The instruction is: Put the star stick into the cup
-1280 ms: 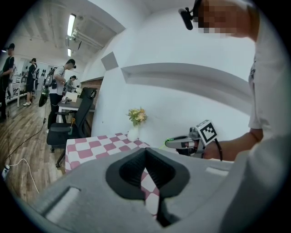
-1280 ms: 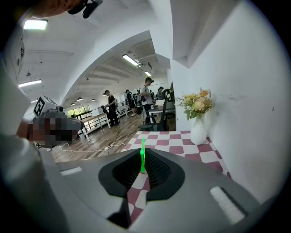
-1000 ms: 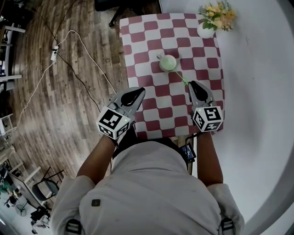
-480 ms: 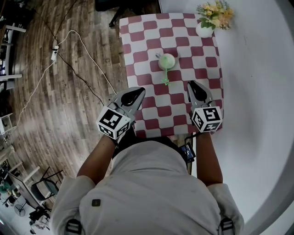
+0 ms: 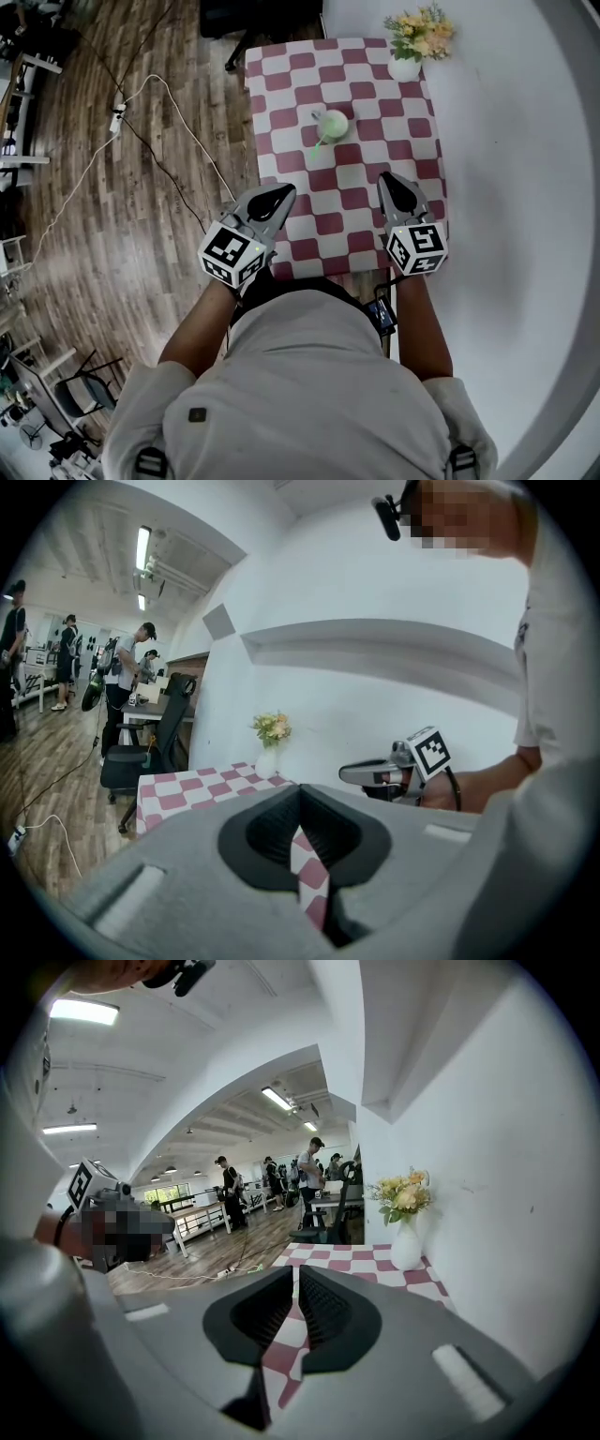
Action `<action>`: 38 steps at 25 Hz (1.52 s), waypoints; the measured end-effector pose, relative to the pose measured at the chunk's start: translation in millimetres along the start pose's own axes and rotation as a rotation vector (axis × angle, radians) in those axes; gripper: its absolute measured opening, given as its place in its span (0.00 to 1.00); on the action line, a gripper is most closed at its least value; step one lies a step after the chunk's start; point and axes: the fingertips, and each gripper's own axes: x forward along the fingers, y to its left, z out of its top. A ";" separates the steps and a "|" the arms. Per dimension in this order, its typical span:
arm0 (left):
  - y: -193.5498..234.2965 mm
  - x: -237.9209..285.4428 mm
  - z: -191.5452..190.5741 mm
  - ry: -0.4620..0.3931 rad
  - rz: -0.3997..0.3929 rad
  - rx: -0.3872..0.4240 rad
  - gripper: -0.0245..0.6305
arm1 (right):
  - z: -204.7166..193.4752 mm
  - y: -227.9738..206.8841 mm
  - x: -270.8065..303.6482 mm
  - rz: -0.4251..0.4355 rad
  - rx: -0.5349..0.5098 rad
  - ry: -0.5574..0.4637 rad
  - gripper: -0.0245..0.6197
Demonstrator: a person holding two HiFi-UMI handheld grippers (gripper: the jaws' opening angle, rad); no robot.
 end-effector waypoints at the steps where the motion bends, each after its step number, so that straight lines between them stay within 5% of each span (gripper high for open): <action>1: -5.3 -2.6 1.2 -0.007 0.002 0.006 0.04 | -0.4 2.0 -5.7 0.001 -0.004 -0.004 0.09; 23: -102.8 -59.9 59.6 -0.176 0.042 0.154 0.04 | 43.2 48.5 -112.7 0.046 -0.114 -0.175 0.05; 38: -134.9 -80.3 63.9 -0.190 0.076 0.196 0.04 | 60.5 62.7 -134.7 0.090 -0.126 -0.226 0.05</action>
